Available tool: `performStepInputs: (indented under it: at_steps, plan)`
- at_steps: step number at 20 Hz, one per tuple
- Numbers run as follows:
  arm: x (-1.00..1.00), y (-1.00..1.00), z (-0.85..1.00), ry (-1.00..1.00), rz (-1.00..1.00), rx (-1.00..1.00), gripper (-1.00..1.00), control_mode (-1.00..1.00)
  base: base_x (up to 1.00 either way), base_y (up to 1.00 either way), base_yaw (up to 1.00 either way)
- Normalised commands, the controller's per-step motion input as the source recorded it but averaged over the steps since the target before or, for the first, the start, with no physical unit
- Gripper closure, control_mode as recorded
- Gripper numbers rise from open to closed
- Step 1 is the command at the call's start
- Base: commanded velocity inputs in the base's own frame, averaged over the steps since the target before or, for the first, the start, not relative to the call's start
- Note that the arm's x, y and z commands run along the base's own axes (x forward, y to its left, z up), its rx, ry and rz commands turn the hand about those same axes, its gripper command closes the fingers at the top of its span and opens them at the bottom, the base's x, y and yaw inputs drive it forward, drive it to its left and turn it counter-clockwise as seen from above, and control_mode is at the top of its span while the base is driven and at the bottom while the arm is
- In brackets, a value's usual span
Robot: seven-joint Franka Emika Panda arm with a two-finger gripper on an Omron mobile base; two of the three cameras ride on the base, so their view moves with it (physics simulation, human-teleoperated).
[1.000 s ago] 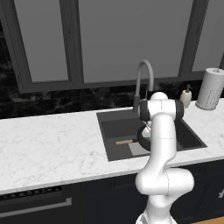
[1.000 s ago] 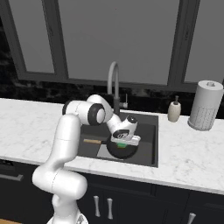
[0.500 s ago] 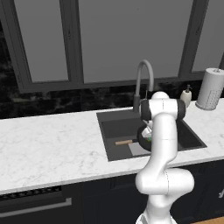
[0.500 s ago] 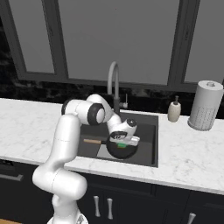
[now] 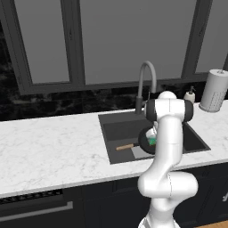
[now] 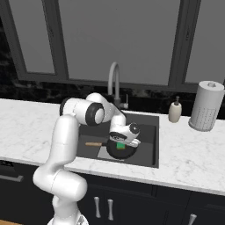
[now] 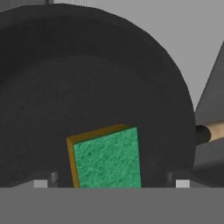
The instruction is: Pick the pan and sponge and place them into the sink. Then turn on the water.
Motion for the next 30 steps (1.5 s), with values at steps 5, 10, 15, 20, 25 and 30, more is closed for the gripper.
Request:
performStepInputs:
  at_steps: [5, 10, 15, 20, 25, 30]
  plan:
    - [-0.20, 0.00, 0.71, -0.09, -0.07, 0.15, -1.00, -1.00, 0.00, 0.00, 0.00]
    - [-0.43, 0.00, 0.69, -0.03, -0.07, 0.14, -1.00, -1.00, 0.00, 0.00, 0.00]
    - [-0.53, 0.00, 0.70, 0.00, -0.05, 0.14, -1.00, -1.00, 0.00, 0.00, 0.00]
    - [-0.43, 0.00, 0.80, -0.03, -0.01, 0.03, -1.00, -1.00, 0.00, 0.00, 0.00]
    - [-0.30, 0.00, 0.68, -0.11, 0.00, -0.03, -1.00, -1.00, 0.00, 0.00, 0.00]
    - [-0.14, -0.03, 0.17, -0.24, 0.00, -0.06, -1.00, -1.00, 0.00, 0.00, 0.00]
